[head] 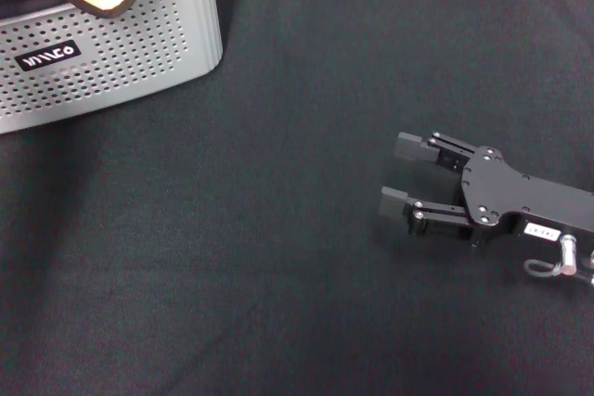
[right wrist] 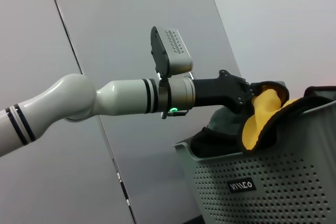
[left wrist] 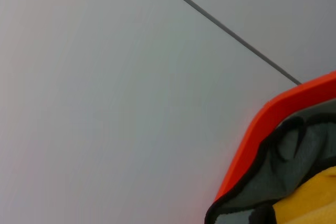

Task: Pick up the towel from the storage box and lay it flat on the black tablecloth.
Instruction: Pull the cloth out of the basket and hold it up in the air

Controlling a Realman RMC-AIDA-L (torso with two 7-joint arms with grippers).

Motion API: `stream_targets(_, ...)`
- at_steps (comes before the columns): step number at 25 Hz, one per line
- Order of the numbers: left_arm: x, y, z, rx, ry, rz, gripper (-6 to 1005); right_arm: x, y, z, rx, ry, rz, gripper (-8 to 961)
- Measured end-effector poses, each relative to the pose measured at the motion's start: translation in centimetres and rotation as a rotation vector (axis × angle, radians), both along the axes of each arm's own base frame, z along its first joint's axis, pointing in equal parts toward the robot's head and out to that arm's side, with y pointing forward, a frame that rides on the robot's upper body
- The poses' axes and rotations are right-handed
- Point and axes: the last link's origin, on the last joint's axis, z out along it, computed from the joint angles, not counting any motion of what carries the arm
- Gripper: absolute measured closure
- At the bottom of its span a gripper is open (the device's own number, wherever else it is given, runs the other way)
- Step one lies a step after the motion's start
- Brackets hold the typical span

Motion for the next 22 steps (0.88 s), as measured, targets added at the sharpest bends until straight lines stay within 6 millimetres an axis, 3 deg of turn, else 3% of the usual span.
stream_targets(9,2.9,-2.0,0.6,-0.09,-0.237,-0.008,989,0.1,-0.1,0.1,0.006,0.002,0.001,85)
stream_targets(17,9.1,-6.9,3.0,-0.315,-0.559,-0.206,990,-0.2,0.7,0.9,0.098,-0.007,0.05,84)
stream_targets(22,11.5,-9.9,4.7,-0.466,-0.725,-0.38,990,-0.7,1.3,1.4,0.163,-0.013,0.103,85)
